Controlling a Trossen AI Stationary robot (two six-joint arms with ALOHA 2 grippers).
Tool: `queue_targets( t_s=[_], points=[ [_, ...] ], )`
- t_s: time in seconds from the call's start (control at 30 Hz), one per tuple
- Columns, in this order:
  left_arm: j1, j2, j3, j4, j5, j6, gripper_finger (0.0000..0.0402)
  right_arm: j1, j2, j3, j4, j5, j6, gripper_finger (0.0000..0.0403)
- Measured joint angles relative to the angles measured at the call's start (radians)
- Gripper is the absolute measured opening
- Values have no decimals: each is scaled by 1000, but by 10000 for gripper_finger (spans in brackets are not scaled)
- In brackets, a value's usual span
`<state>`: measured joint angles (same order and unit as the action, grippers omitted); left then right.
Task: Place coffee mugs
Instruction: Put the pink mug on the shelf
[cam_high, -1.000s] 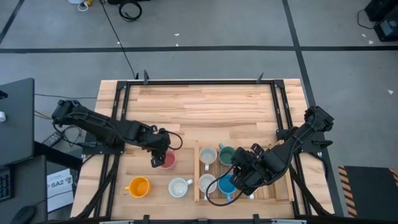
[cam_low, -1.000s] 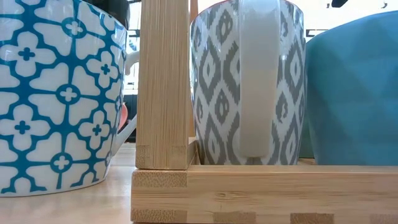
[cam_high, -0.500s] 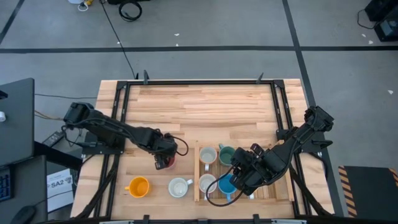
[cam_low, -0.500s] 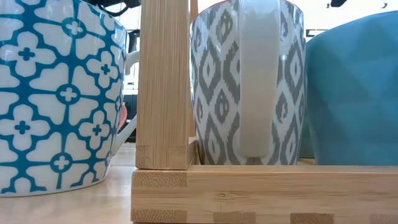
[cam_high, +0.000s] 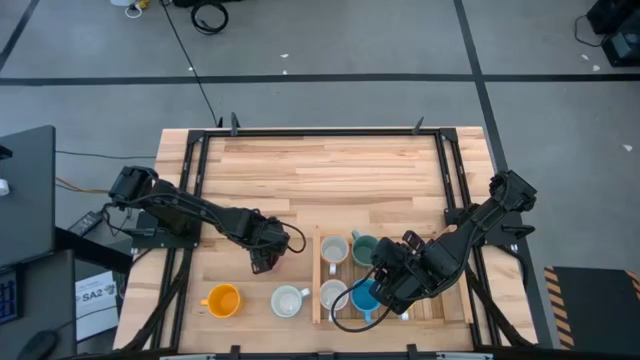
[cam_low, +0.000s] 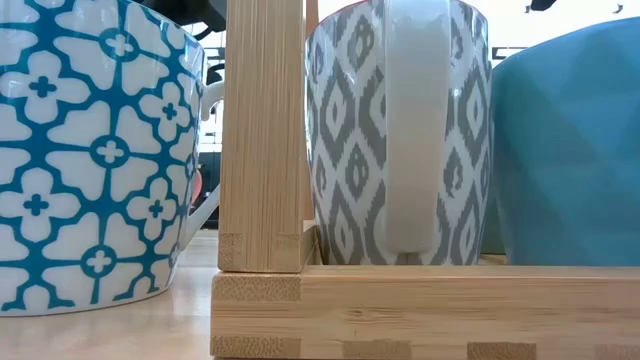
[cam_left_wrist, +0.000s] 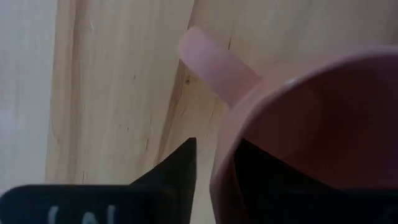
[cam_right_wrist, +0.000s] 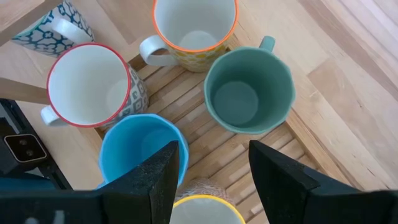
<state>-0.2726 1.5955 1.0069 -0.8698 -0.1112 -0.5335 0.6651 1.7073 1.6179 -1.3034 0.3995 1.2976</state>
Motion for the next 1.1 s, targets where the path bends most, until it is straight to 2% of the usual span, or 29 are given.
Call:
queue_targets(
  t_s=[0.3, 0.43, 0.83, 1.1],
  points=[
    [1, -4, 2, 7, 12, 2, 30, 0, 0, 0, 8, 0, 0, 200],
    [1, -4, 3, 8, 15, 2, 30, 0, 0, 0, 9, 12, 0, 200],
    [1, -2, 1, 12, 14, -2, 31, -8, 0, 0, 9, 153, -60, 200],
    [6, -13, 1, 14, 10, -5, 31, -46, 0, 0, 8, 159, -145, 200]
  ],
)
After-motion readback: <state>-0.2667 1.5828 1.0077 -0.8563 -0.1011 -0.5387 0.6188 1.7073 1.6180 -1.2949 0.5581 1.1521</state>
